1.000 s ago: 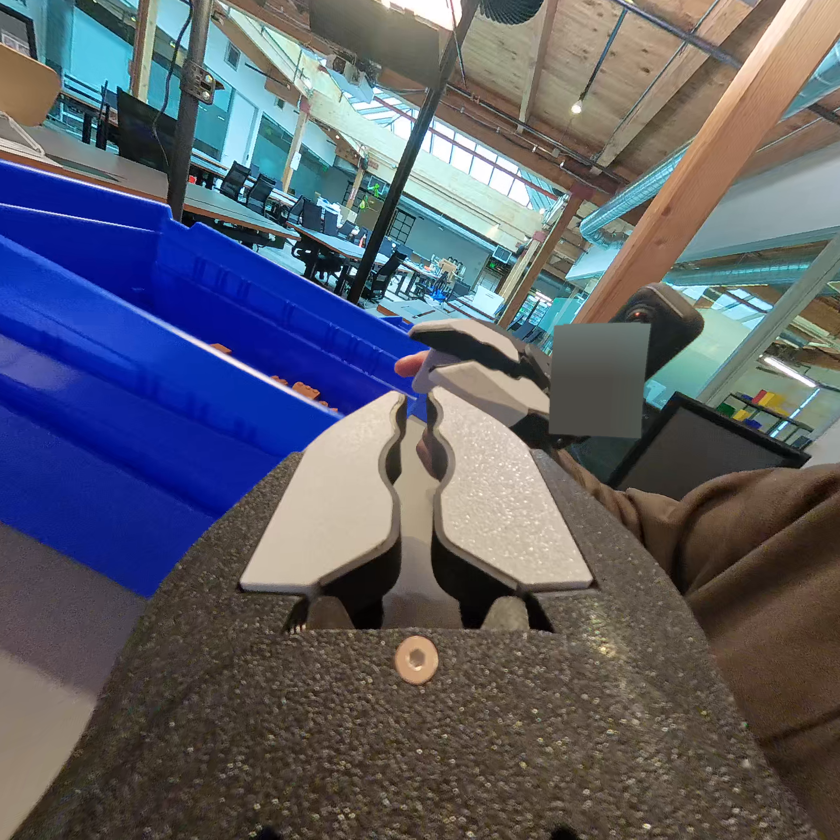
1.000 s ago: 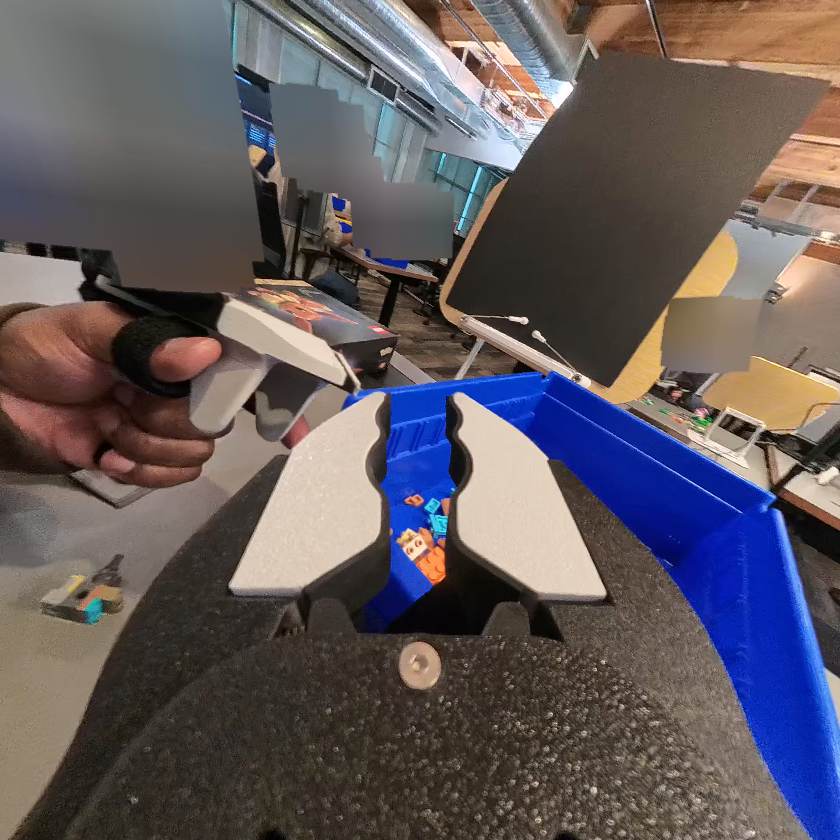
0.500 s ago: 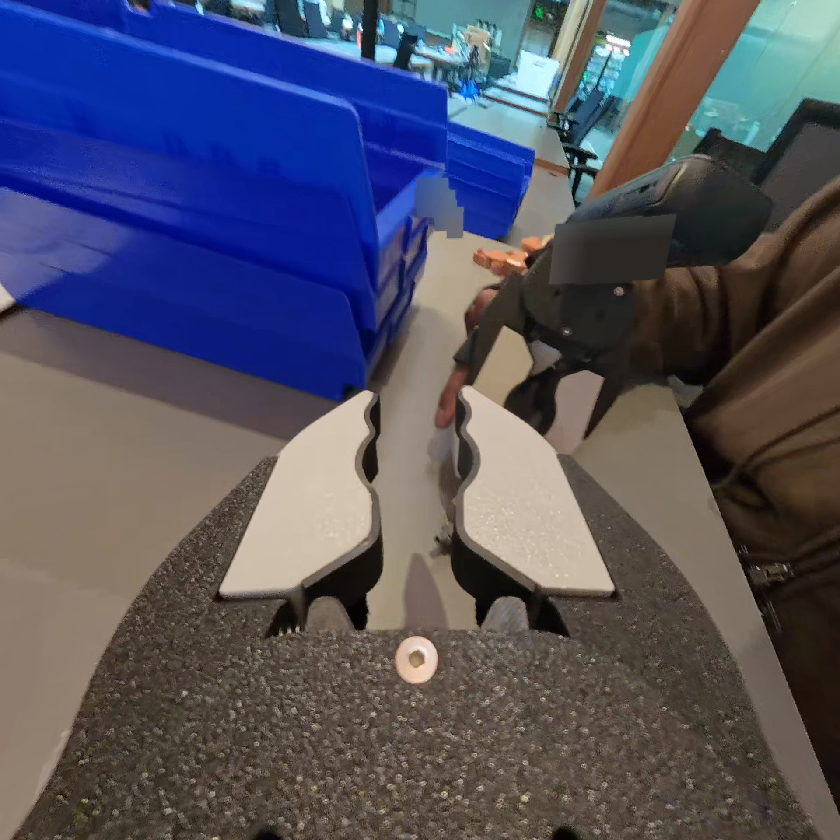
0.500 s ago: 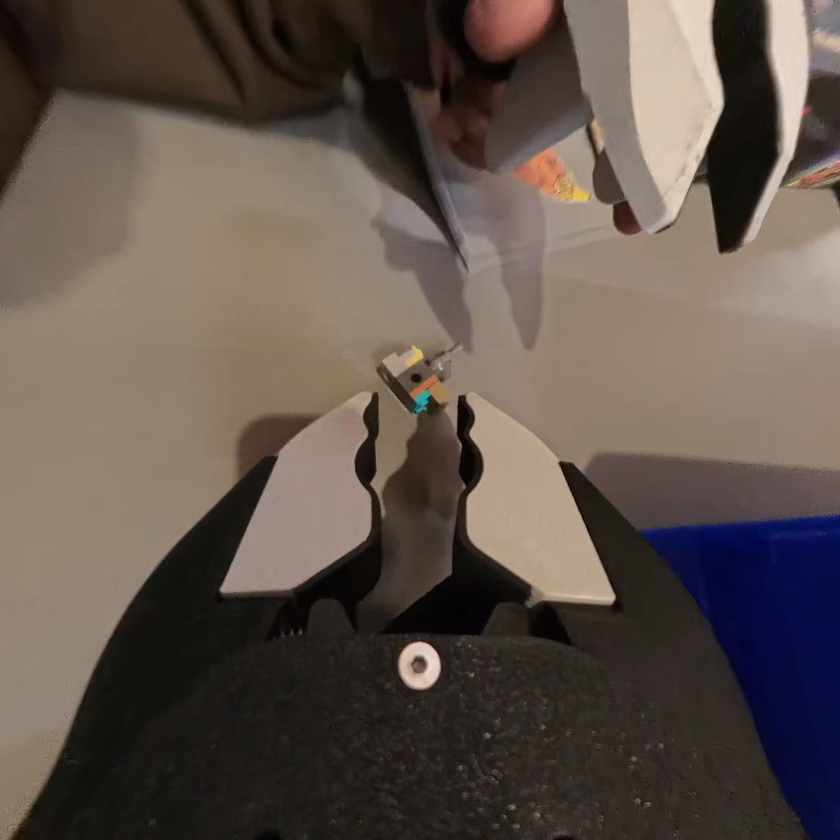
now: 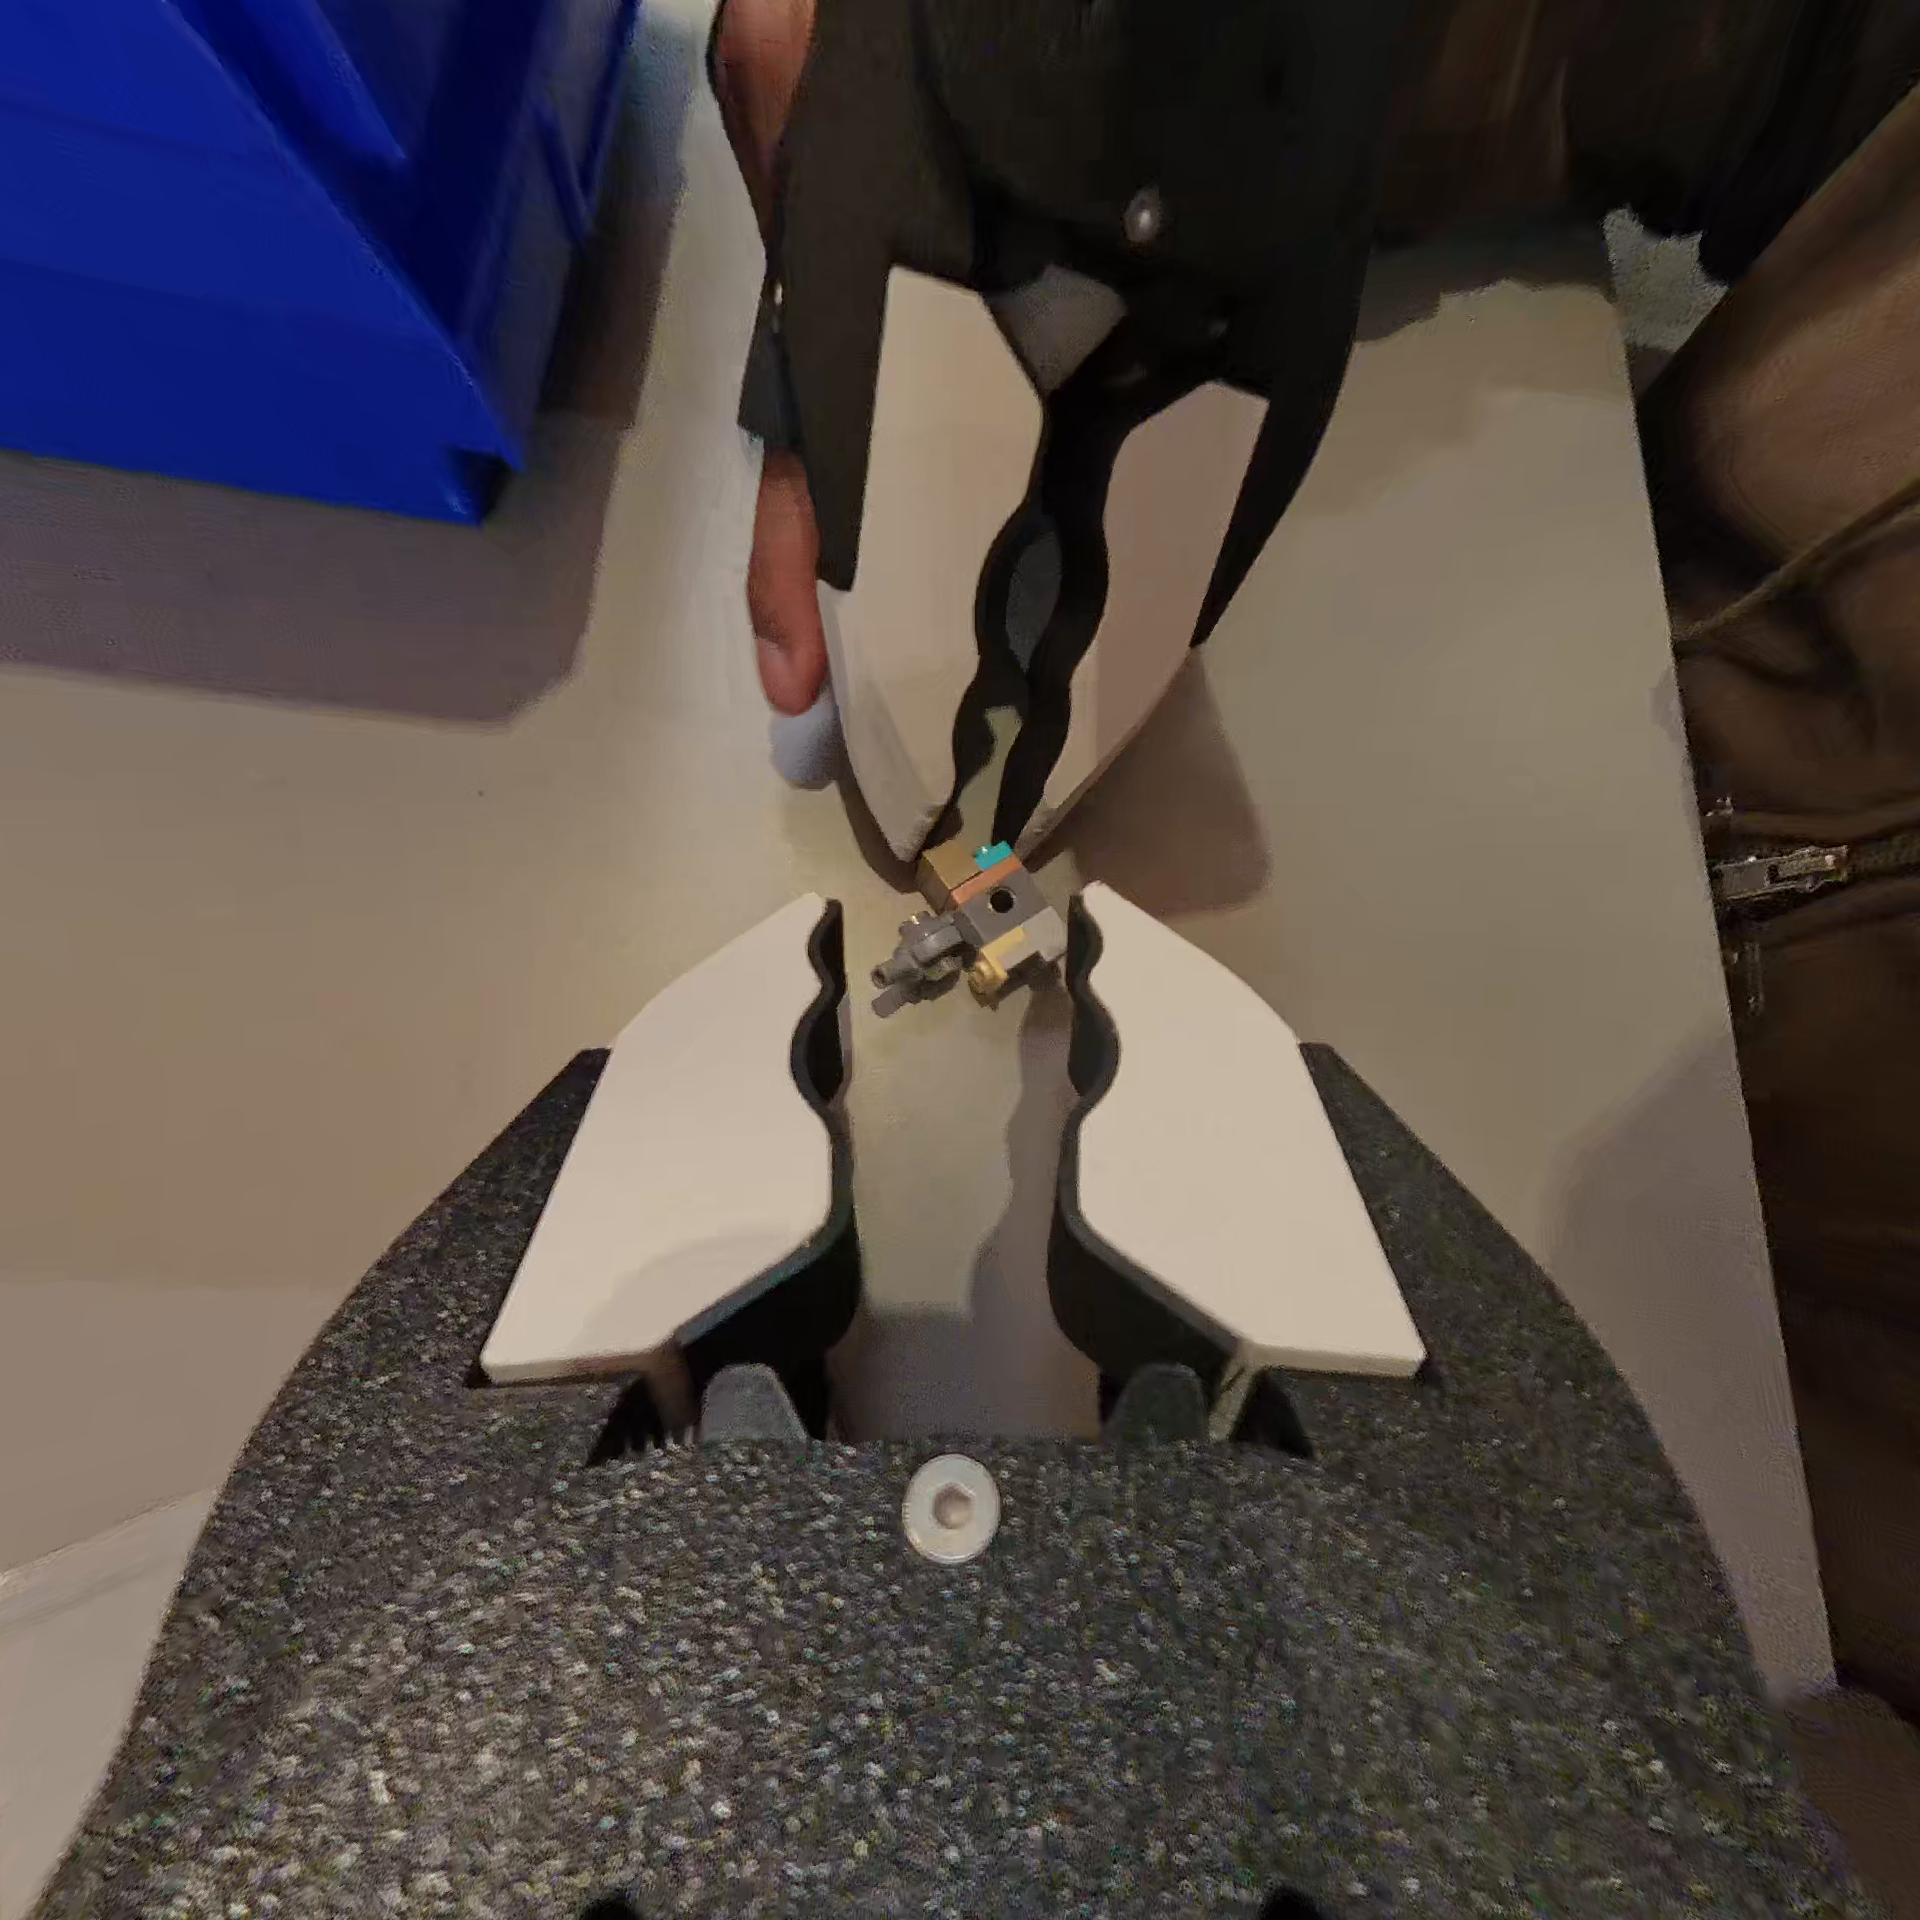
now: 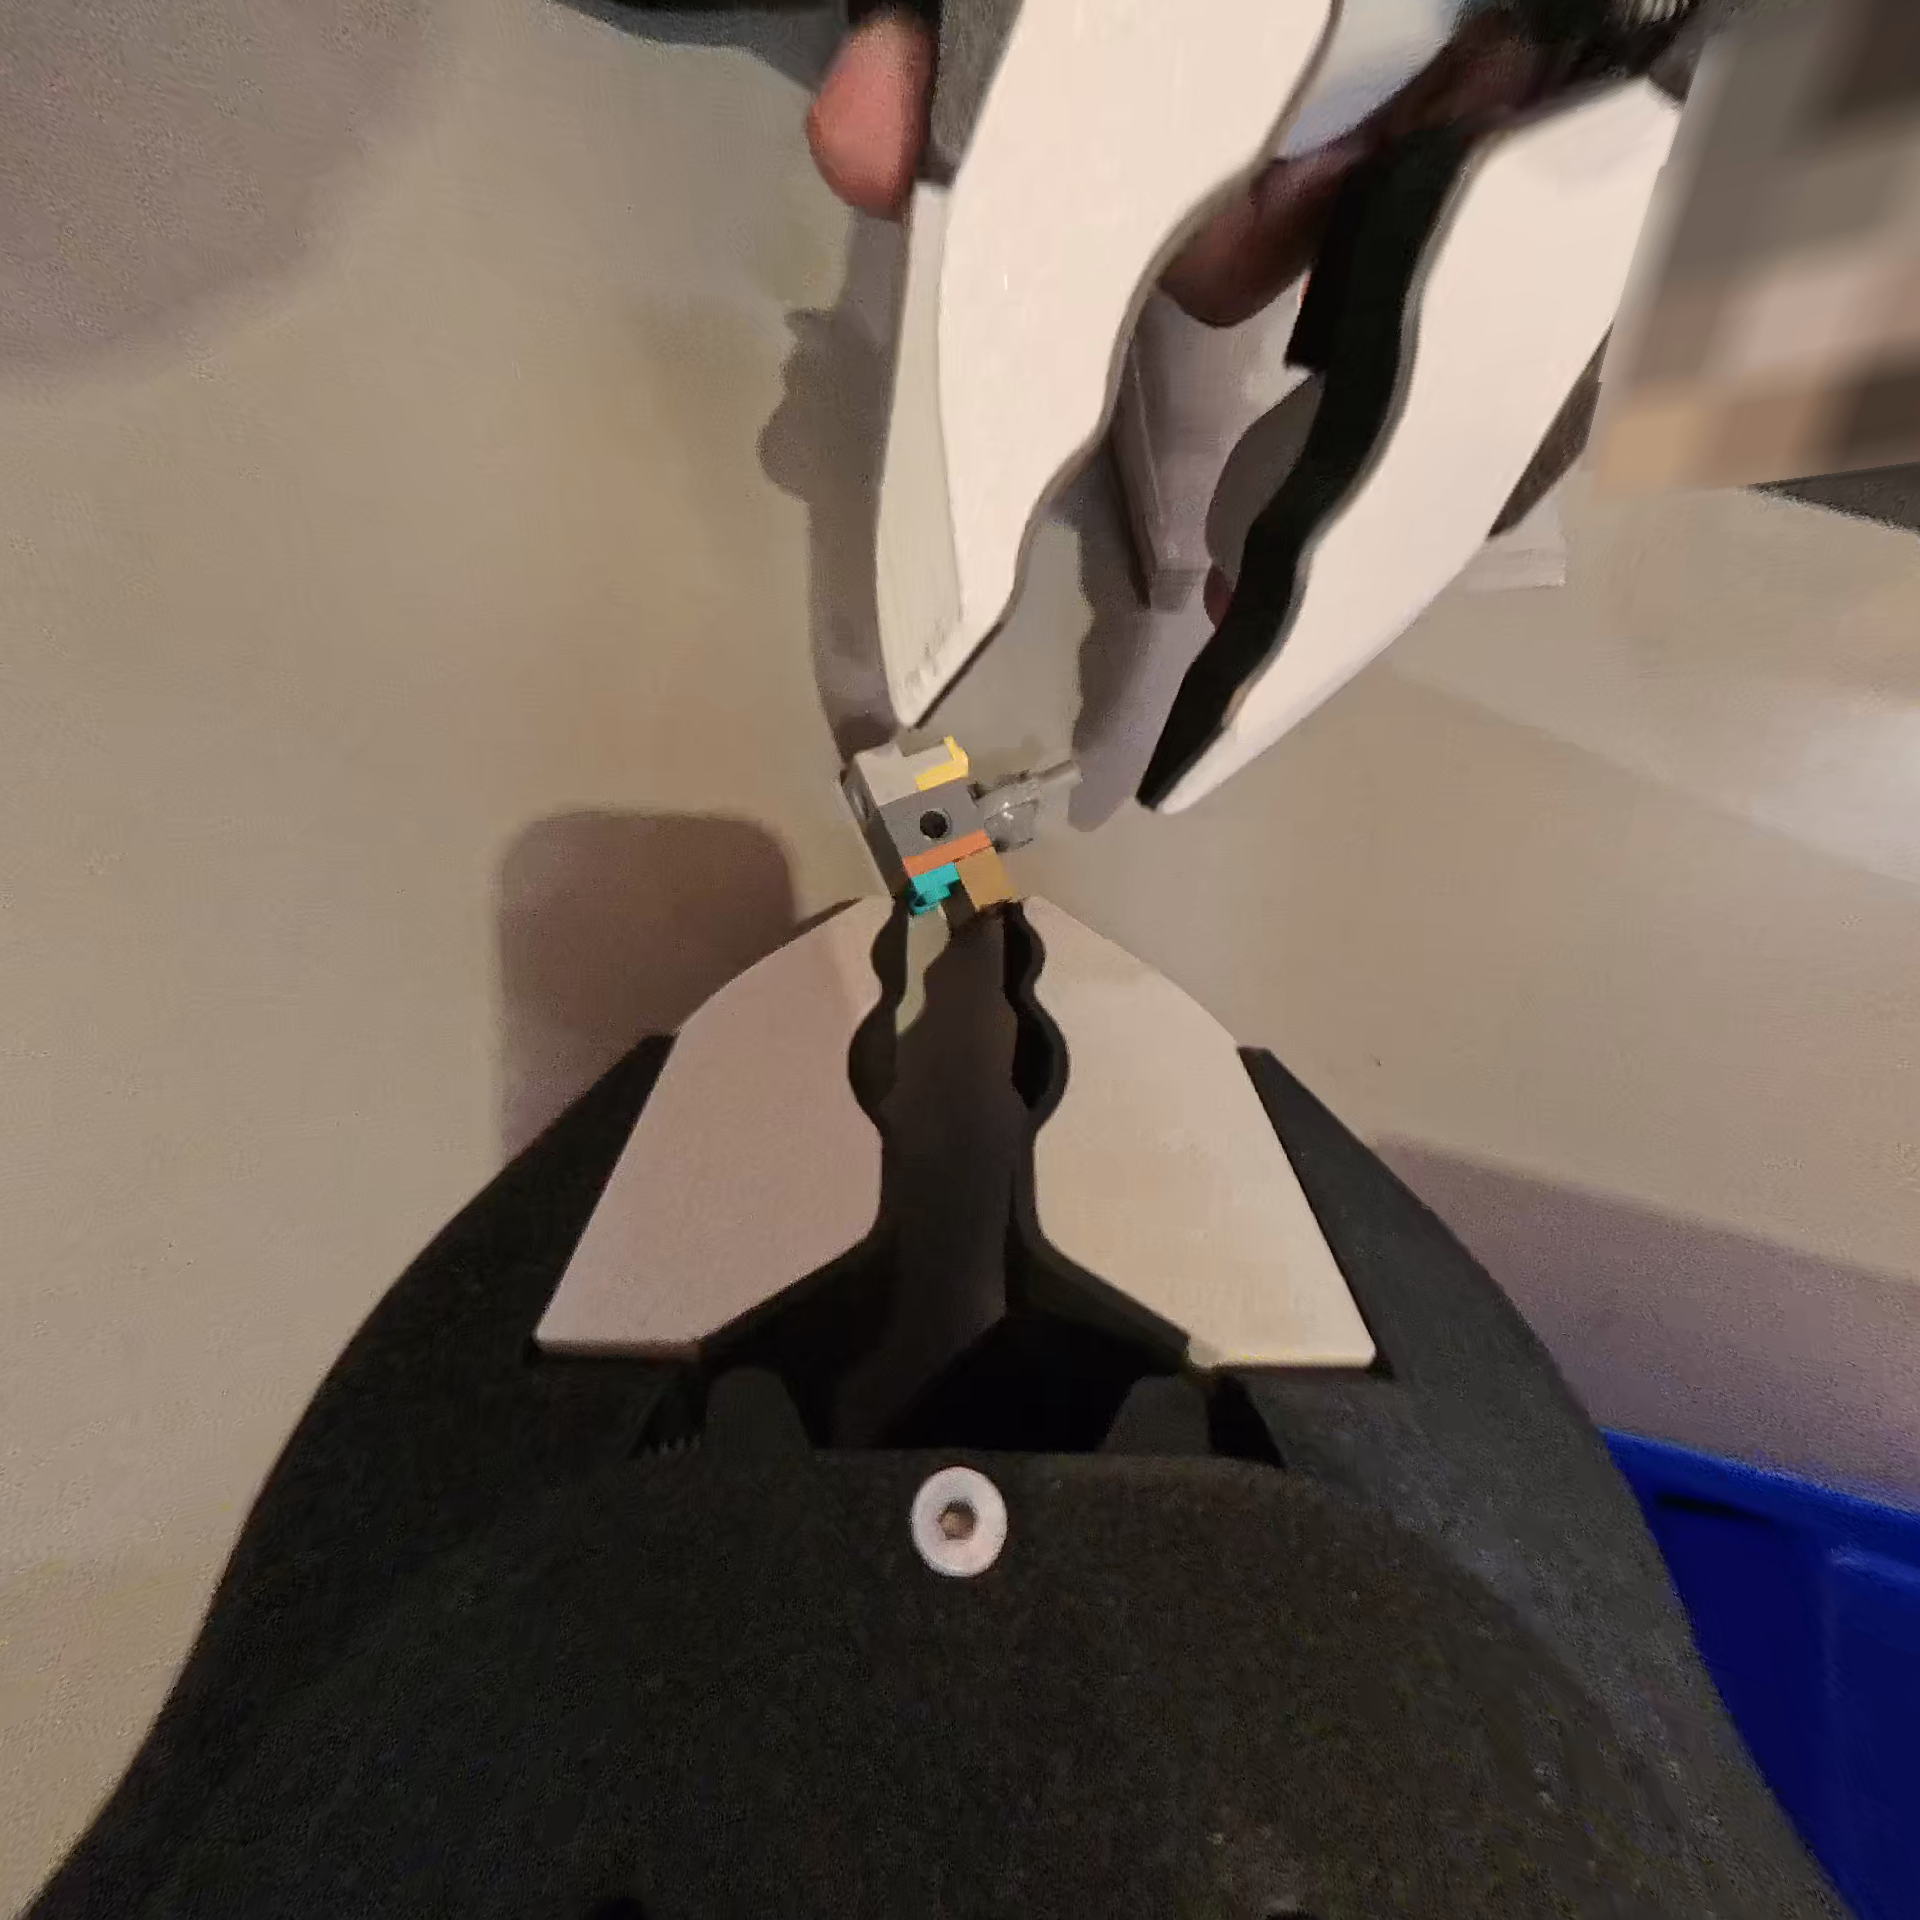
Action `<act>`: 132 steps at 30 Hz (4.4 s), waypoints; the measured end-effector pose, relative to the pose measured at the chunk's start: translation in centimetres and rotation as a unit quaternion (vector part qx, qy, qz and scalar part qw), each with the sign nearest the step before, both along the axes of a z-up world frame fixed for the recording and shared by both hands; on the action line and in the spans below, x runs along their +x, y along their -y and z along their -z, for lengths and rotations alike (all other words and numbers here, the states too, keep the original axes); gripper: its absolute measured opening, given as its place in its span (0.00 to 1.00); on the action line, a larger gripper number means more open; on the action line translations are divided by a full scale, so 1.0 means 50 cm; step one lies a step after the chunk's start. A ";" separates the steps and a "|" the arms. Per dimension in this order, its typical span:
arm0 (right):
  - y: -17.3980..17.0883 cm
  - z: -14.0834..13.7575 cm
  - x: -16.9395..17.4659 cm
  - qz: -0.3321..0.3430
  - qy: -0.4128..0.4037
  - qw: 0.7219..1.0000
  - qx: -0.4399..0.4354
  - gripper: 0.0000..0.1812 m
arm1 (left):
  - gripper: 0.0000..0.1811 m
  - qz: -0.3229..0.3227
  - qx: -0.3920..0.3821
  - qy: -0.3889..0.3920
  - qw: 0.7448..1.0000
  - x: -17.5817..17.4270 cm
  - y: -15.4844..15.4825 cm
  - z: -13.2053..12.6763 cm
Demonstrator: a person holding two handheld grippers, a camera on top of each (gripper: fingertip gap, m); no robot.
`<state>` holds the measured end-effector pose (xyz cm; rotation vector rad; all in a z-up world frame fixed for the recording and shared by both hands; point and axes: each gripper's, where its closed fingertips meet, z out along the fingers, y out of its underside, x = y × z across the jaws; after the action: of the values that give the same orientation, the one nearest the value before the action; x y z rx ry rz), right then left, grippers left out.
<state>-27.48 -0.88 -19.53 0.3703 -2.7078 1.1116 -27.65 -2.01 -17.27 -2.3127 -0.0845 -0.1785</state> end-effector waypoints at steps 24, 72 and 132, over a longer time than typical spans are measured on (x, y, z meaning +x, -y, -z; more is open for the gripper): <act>-0.034 -0.034 -0.042 0.137 0.013 0.987 -0.085 0.04 | 0.26 -0.021 -0.018 -0.143 0.989 -0.052 -0.046 0.048; -0.148 -0.367 -0.147 0.264 -0.477 0.811 -0.214 0.10 | 0.13 -0.072 0.129 0.007 0.989 -0.037 -0.078 -0.047; -0.061 -0.119 -0.035 0.124 -0.023 0.980 -0.153 0.11 | 0.10 0.046 0.151 -0.391 0.907 -0.032 -0.090 -0.073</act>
<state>-29.25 2.19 -13.59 0.0084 -2.4061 1.3922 -29.23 2.49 -13.64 -1.9201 0.4284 0.6498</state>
